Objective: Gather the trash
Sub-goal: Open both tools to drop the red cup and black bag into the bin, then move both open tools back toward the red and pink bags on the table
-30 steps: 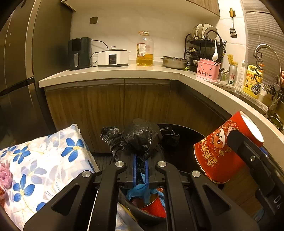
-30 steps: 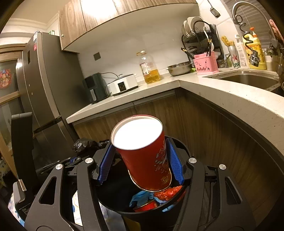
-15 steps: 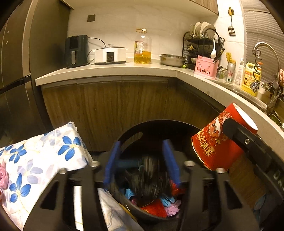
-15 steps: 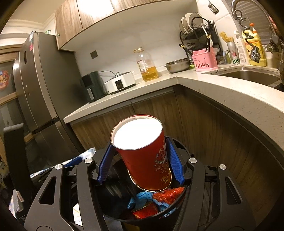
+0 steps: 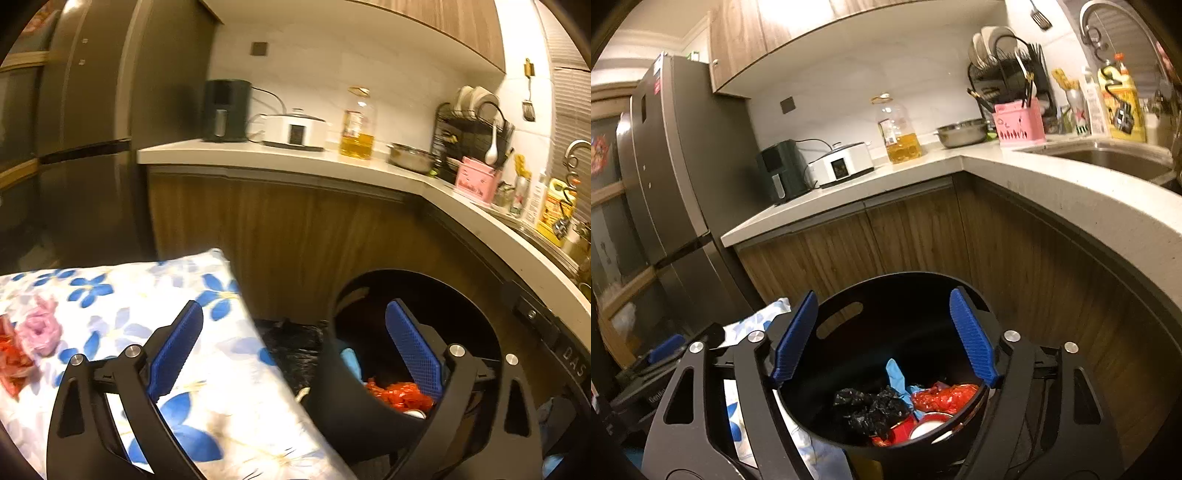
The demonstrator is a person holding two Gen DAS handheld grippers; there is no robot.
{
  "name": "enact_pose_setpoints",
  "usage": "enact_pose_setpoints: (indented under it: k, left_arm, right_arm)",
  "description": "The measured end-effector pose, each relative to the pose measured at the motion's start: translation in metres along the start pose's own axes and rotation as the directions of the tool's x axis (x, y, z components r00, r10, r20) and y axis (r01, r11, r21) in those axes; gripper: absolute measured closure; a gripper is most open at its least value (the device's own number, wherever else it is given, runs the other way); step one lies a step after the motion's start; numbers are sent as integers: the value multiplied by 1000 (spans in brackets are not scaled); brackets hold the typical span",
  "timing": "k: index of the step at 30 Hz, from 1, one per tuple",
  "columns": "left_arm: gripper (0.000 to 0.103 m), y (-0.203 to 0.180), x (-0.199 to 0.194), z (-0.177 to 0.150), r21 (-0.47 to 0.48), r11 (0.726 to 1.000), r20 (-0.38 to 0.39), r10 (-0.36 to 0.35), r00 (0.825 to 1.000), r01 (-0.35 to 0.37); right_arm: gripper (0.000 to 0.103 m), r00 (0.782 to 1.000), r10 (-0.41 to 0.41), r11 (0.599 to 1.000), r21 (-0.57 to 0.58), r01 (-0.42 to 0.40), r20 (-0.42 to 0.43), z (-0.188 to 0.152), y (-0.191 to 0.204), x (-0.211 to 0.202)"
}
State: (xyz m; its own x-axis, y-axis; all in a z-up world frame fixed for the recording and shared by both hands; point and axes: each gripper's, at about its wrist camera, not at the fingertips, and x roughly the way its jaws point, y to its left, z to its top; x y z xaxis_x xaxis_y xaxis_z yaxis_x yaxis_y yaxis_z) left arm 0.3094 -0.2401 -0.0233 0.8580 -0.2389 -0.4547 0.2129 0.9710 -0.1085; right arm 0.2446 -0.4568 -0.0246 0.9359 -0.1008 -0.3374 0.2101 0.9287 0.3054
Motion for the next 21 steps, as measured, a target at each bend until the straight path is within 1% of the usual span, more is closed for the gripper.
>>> enact_pose_setpoints:
  k: [4, 7, 11, 15, 19, 21]
  left_arm:
    - [8, 10, -14, -2, -11, 999, -1, 31, 1000, -31]
    - [7, 17, -26, -6, -22, 999, 4, 49, 999, -49]
    - [6, 29, -41, -14, -30, 997, 2, 74, 997, -74]
    - [6, 45, -61, -24, -32, 993, 6, 111, 994, -111]
    - [6, 64, -76, -32, -44, 988, 8, 151, 989, -150]
    - [6, 74, -84, -36, -52, 983, 9, 180, 984, -179]
  right_arm:
    - [24, 1000, -17, 999, -38, 17, 10, -4, 14, -15]
    - [20, 1000, -27, 997, -71, 28, 11, -7, 25, -26]
    - [17, 999, -30, 995, -92, 32, 18, -14, 36, -42]
    - [16, 1000, -12, 997, -80, 12, 6, -24, 46, -54]
    - [16, 1000, -2, 997, -83, 3, 12, -36, 61, -64]
    - [16, 1000, 16, 996, -84, -15, 11, -40, 70, -68]
